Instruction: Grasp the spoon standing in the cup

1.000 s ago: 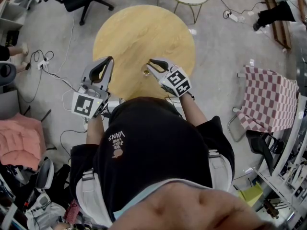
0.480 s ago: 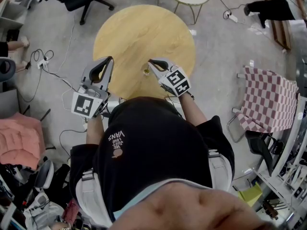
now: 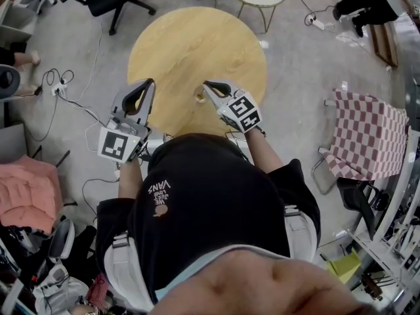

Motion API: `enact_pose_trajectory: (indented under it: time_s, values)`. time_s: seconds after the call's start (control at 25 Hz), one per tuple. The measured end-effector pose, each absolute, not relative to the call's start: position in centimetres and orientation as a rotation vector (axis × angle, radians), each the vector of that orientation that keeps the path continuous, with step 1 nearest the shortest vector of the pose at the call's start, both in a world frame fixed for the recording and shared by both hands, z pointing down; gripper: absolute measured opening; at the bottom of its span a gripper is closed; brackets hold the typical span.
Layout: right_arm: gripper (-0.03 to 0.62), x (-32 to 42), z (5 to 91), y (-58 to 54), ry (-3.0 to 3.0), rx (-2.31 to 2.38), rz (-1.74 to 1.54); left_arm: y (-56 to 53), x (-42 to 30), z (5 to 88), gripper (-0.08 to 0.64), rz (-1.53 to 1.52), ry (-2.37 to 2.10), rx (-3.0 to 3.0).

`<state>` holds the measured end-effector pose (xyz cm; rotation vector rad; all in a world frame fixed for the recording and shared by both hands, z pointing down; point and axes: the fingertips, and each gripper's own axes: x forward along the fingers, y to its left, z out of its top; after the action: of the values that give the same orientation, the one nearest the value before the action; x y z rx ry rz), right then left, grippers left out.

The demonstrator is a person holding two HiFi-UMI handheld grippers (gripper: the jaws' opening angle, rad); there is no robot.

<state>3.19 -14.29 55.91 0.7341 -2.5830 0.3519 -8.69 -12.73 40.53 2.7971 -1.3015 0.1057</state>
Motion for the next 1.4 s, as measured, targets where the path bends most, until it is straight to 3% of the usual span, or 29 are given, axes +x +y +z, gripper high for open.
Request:
enact_pose_trajectory:
  time_s: [1.4]
  values:
    - [0.002, 3.4, 48.2, -13.6, -2.644, 0.949, 0.267, -12.3, -9.1, 40.0, 0.0, 0.071, -1.163, 2.849]
